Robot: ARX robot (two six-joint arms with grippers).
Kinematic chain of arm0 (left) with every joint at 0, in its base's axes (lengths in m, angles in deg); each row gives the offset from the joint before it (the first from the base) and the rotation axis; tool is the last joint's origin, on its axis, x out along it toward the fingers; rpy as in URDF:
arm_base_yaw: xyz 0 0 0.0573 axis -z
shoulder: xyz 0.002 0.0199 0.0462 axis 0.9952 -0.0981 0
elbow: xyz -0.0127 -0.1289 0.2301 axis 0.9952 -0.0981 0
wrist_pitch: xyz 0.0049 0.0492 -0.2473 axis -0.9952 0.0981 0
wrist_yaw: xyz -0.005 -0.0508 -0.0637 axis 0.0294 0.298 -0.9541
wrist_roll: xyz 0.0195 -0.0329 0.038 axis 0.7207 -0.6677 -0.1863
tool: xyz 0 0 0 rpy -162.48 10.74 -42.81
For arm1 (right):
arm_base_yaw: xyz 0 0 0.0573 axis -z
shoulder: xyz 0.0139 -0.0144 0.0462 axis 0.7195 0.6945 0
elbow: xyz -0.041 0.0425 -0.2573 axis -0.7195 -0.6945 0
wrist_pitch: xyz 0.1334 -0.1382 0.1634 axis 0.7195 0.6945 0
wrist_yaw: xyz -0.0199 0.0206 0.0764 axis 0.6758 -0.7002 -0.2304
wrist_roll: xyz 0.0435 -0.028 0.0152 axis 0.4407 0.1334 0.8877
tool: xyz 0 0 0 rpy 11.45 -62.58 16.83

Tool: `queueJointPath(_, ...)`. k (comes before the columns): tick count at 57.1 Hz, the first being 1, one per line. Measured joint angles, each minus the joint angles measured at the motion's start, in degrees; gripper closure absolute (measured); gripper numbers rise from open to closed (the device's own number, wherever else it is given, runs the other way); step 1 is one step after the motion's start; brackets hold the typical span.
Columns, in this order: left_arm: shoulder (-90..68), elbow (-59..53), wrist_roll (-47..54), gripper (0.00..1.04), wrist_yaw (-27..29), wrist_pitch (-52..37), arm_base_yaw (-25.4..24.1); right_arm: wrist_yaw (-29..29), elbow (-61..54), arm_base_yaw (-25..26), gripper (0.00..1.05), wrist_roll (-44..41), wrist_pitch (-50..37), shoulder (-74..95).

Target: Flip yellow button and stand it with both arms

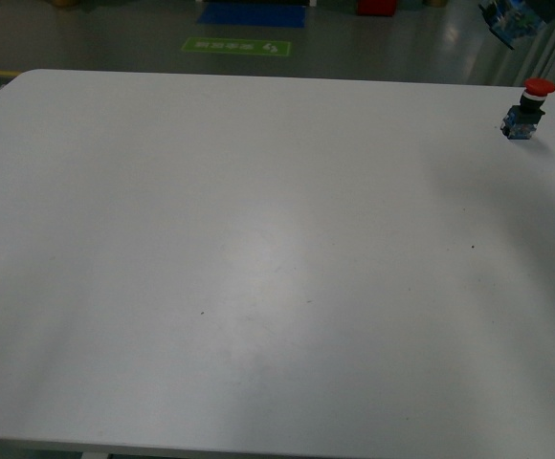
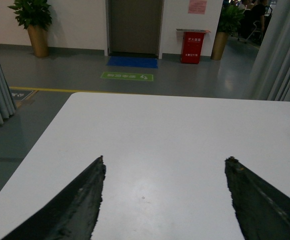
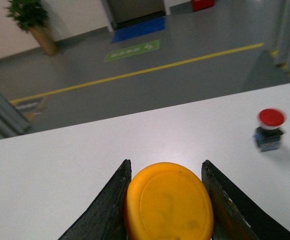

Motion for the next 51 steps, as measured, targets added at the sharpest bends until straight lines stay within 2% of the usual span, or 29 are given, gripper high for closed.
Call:
queueJointPath(8,0.0,0.0,0.0,0.05,0.0,0.0,0.0,4.7,4.2,2.8,0.70,-11.3,-3.5,7.9)
queueJointPath(14,0.0,0.0,0.1,0.07,0.0,0.0,0.0,7.7,8.9,5.4,0.70,-20.4,-4.4,15.1)
queueJointPath(19,0.0,0.0,0.1,0.07,0.0,0.0,0.0,8.8,12.1,7.2,0.70,-24.3,-3.7,18.8)
queueJointPath(38,0.0,0.0,0.1,0.07,0.0,0.0,0.0,8.6,14.6,12.8,0.70,-33.2,-3.2,24.7)
queueJointPath(51,0.0,0.0,0.1,0.07,0.0,0.0,0.0,7.2,13.6,13.9,0.70,-34.5,-2.8,27.5)
